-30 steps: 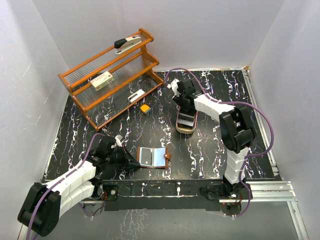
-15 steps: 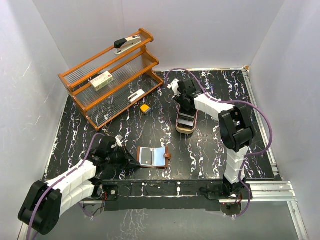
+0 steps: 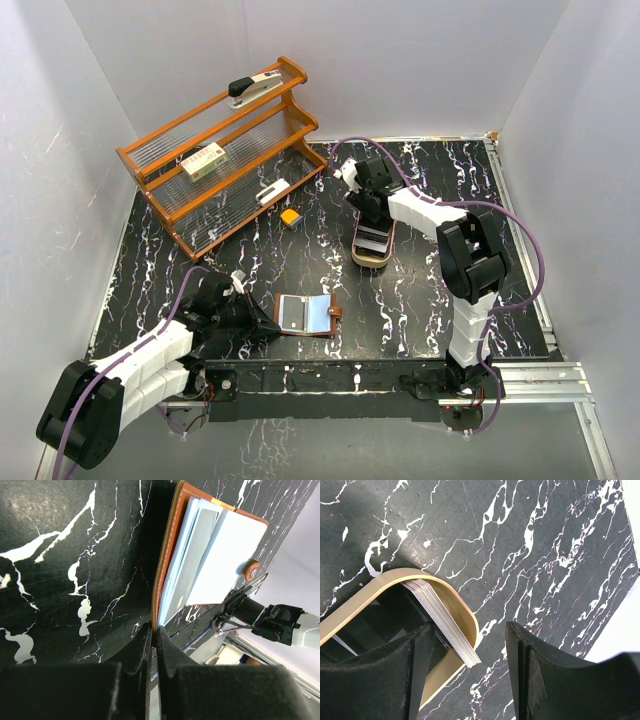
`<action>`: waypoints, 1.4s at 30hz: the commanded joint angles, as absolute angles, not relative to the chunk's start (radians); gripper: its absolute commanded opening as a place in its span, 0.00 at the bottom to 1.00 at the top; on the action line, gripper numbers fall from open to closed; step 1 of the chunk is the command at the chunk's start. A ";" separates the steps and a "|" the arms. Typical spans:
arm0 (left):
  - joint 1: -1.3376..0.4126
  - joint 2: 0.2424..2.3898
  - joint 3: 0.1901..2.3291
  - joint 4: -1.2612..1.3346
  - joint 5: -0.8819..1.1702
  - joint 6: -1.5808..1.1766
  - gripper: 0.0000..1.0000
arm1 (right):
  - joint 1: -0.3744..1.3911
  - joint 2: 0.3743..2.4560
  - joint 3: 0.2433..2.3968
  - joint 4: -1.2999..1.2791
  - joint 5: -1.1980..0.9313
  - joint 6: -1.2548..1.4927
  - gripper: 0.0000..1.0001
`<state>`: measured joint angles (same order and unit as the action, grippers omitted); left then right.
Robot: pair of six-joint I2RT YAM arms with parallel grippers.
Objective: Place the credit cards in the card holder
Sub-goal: Pick up the credit card from the storage box.
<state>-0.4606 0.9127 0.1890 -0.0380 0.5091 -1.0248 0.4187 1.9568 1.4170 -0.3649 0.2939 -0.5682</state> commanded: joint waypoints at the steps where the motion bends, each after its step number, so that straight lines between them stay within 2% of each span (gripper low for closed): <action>1: -0.466 0.893 0.202 -0.056 0.532 -1.026 0.00 | 0.416 1.974 1.449 -0.289 0.324 -0.582 0.57; 9: -0.466 0.893 0.203 -0.053 0.532 -1.029 0.00 | 0.416 1.991 1.452 -0.289 0.333 -0.587 0.58; 34: -0.466 0.911 0.181 -0.010 0.533 -1.048 0.00 | 0.416 1.968 1.493 -0.283 0.390 -0.607 0.42; 37: -0.466 0.916 0.183 -0.007 0.536 -1.047 0.00 | 0.415 1.965 1.489 -0.282 0.380 -0.605 0.36; 40: -0.466 0.918 0.201 -0.027 0.534 -1.035 0.00 | 0.416 1.959 1.477 -0.283 0.376 -0.602 0.24; 42: -0.466 0.911 0.201 -0.031 0.533 -1.035 0.00 | 0.418 1.953 1.473 -0.289 0.379 -0.594 0.21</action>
<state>-0.4606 0.9260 0.1829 -0.0044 0.5129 -1.0401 0.4187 1.9980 1.4441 -0.3458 0.3611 -0.5999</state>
